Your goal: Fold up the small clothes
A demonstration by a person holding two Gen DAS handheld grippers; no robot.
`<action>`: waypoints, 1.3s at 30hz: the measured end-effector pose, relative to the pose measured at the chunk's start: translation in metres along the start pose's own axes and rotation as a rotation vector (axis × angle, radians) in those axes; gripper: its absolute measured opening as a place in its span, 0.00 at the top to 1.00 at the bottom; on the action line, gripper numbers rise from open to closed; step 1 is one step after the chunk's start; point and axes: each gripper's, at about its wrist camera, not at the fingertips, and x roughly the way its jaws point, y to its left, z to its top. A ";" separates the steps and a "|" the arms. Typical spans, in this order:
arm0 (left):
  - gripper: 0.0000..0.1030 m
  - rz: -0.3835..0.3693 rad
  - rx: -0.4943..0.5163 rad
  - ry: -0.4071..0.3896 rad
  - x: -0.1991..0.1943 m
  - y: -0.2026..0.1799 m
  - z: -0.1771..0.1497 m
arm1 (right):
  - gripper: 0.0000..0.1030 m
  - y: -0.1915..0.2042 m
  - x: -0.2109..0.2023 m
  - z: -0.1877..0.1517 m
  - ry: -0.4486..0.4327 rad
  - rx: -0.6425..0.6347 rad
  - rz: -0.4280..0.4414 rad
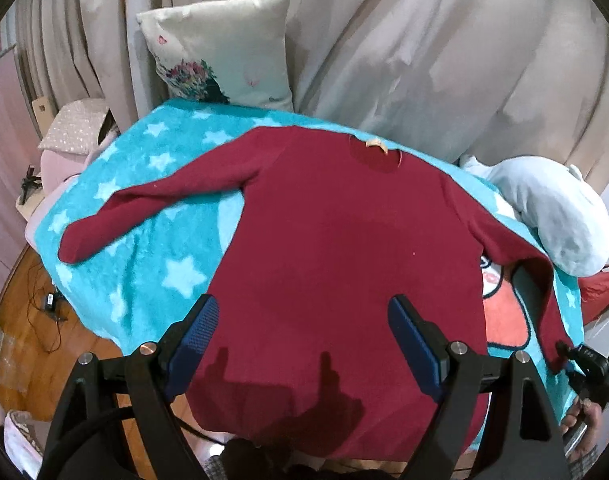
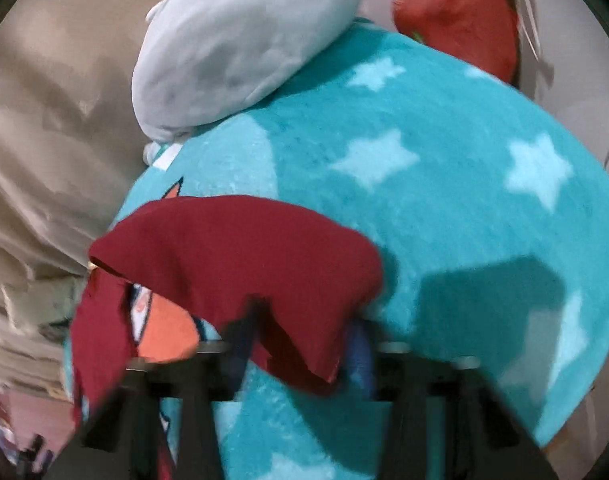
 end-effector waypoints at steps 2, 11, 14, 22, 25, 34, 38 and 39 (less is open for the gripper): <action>0.17 0.009 -0.021 -0.011 -0.003 0.006 0.001 | 0.92 -0.005 -0.009 0.012 -0.008 0.031 0.046; 0.17 0.025 -0.071 -0.002 0.003 0.025 0.004 | 0.92 -0.019 -0.066 0.097 -0.177 0.061 0.041; 0.17 0.012 -0.053 0.011 0.008 0.026 0.002 | 0.92 0.013 -0.065 0.103 -0.145 0.012 0.099; 0.17 0.014 -0.093 0.012 0.019 0.052 -0.001 | 0.93 0.152 -0.025 0.068 0.039 -0.204 0.283; 0.17 0.025 -0.126 0.017 0.023 0.073 -0.001 | 0.93 0.222 0.009 0.033 0.131 -0.305 0.340; 0.17 0.099 -0.232 0.013 0.026 0.169 0.005 | 0.93 0.405 0.104 -0.085 0.269 -0.611 0.366; 0.17 0.128 -0.256 0.022 0.029 0.209 0.010 | 0.93 0.451 0.155 -0.118 0.310 -0.660 0.299; 0.17 0.134 -0.261 0.028 0.031 0.218 0.011 | 0.93 0.459 0.168 -0.124 0.313 -0.670 0.279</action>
